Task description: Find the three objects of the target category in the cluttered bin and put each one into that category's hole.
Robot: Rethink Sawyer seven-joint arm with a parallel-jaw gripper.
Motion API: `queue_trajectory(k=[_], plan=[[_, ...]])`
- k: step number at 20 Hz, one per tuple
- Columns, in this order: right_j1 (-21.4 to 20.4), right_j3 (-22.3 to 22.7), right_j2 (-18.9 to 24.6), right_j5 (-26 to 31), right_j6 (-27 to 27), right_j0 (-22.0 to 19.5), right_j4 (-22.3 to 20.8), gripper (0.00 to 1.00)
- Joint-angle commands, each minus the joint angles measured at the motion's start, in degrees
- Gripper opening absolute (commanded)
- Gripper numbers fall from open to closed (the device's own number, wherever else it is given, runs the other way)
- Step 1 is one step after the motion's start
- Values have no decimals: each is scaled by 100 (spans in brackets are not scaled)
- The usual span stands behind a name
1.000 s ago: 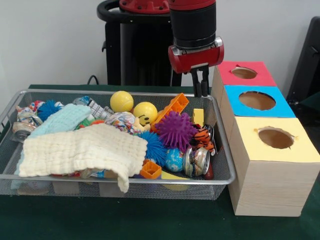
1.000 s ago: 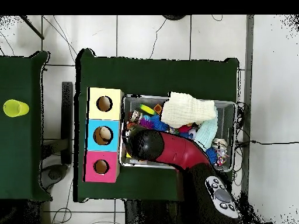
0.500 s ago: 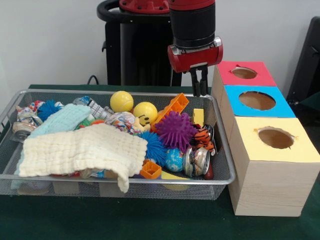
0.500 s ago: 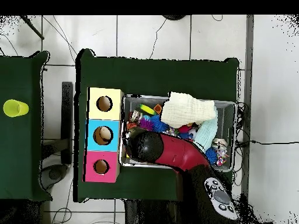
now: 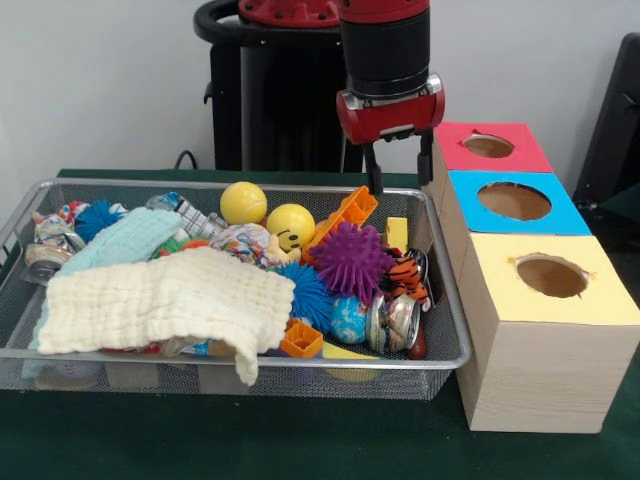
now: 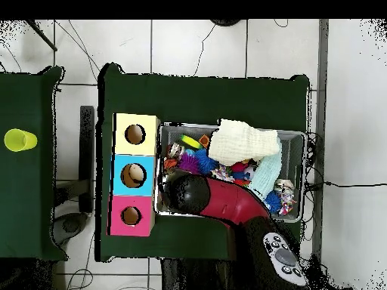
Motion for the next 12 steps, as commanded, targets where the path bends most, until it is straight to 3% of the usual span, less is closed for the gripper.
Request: queue_trajectory(k=[1, 9, 12], plan=[[115, 10, -126, -338, 935, -34, -212, 100], [232, 87, -145, -773, 890, -135, -325, 100], [433, -19, 232, -831, 332, -325, -613, 100]])
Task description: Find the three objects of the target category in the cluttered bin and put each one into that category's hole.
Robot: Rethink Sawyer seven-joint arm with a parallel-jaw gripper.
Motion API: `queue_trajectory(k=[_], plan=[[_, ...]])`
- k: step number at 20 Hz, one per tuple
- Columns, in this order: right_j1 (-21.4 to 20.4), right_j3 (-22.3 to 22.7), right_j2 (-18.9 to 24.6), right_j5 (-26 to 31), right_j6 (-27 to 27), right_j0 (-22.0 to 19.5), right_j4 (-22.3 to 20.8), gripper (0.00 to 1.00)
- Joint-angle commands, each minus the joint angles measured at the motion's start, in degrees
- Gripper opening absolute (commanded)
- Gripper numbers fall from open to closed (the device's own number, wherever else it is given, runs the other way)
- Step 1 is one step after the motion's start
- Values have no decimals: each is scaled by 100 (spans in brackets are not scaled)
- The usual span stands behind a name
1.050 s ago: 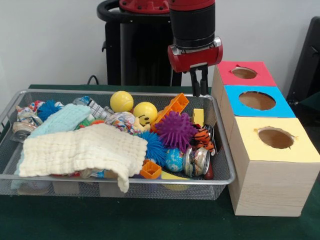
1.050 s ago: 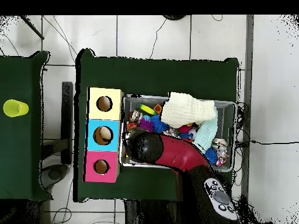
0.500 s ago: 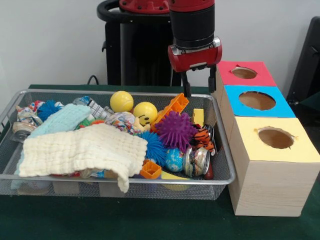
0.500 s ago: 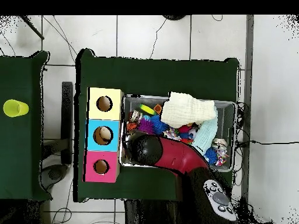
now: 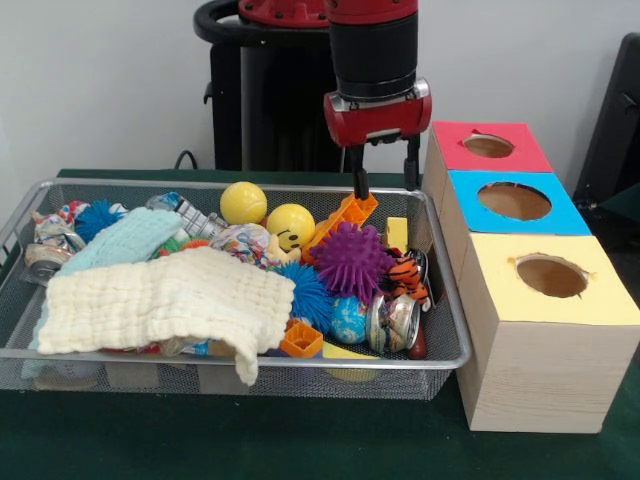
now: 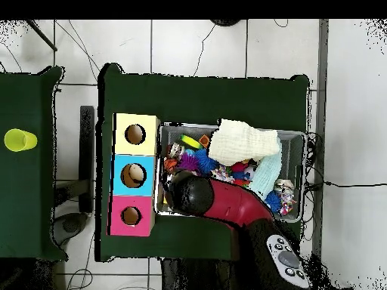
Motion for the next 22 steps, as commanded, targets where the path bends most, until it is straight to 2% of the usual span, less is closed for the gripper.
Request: queue_trajectory(k=[1, 9, 16, 22], plan=[[468, -66, 440, -532, 225, -335, -599, 100], [566, -256, 673, -418, 119, -308, -979, 100], [541, -373, 724, -267, 190, -288, -1120, 100], [504, -409, 579, -265, 346, -208, -1238, 100]])
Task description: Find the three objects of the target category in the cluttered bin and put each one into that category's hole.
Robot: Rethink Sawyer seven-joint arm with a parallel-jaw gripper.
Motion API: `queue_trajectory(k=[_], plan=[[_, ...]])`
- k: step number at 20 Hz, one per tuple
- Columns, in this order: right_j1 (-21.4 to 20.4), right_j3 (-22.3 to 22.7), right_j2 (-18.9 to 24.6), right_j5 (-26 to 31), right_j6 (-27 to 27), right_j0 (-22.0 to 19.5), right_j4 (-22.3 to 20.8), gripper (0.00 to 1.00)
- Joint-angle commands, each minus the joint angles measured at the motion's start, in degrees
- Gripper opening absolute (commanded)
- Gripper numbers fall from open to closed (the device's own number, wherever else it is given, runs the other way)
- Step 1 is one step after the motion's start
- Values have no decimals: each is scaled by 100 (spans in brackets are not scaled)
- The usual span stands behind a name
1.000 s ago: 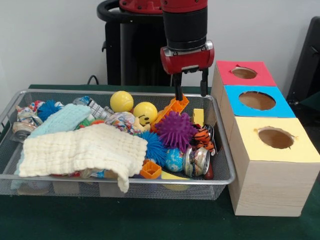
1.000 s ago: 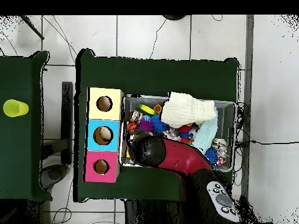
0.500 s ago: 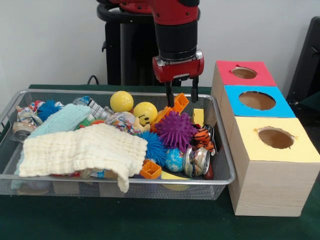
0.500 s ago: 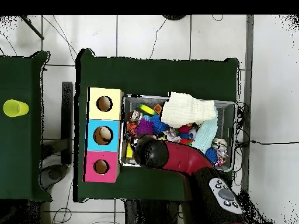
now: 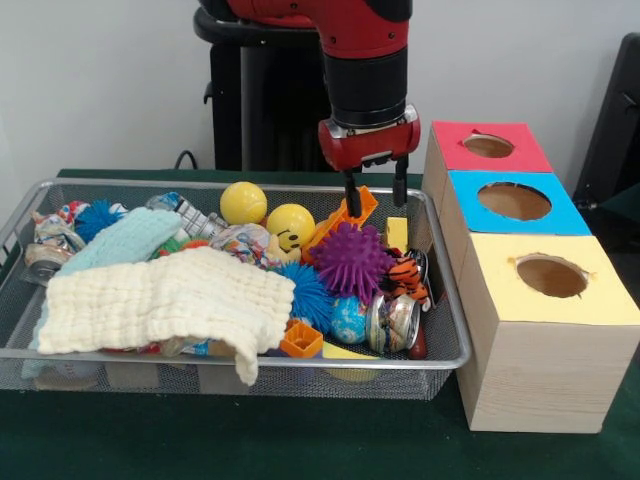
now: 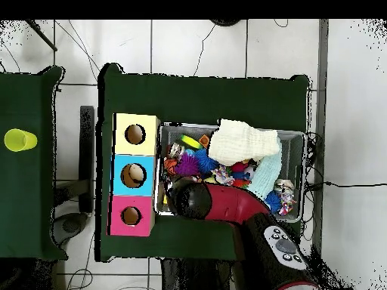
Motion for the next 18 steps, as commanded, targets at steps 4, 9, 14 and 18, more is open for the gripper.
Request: queue_trajectory(k=[4, 9, 14, 18], plan=[[107, -410, 336, -56, 398, 33, -355, 100], [200, -425, 132, -415, 635, 173, -401, 100], [249, -462, -237, -816, 947, 485, -396, 100], [338, -523, -336, -843, 945, 624, -327, 100]])
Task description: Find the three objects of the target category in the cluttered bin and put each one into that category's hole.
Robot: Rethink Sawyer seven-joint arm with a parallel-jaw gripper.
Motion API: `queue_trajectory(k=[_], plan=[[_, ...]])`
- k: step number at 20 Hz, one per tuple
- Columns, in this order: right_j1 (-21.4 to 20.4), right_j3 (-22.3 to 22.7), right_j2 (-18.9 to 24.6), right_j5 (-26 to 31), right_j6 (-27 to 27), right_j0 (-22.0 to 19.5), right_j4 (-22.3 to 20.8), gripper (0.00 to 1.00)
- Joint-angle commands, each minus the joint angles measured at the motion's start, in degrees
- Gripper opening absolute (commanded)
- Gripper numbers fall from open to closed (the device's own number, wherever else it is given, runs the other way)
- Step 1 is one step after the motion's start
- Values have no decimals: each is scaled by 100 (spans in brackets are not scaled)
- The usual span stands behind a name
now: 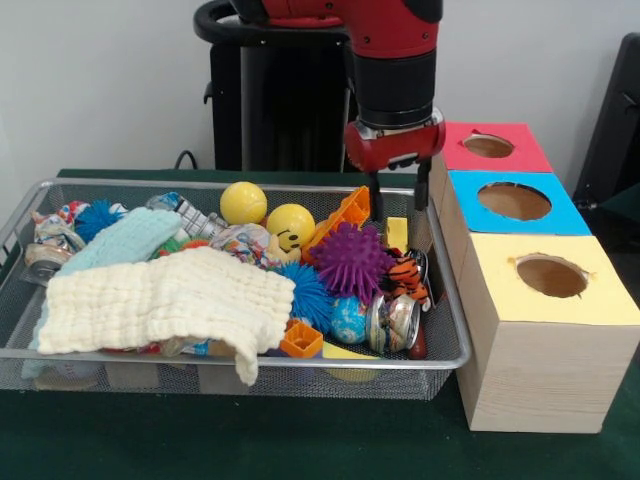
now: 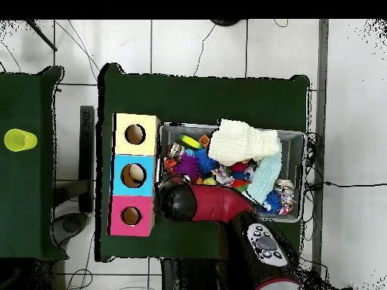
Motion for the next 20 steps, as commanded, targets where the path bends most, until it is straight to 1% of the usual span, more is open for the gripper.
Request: queue_trajectory(k=[1, 5, 8, 12, 15, 20], plan=[[315, -480, -221, -511, 956, 214, -214, 100], [357, -390, -209, -649, 884, 111, -214, 100], [520, -437, -201, -956, 890, 20, -242, 100], [575, -437, -315, -1307, 1058, 71, -158, 100], [516, -395, -435, -1426, 1157, 134, -52, 100], [536, -388, -430, -1450, 1121, 90, 28, 100]])
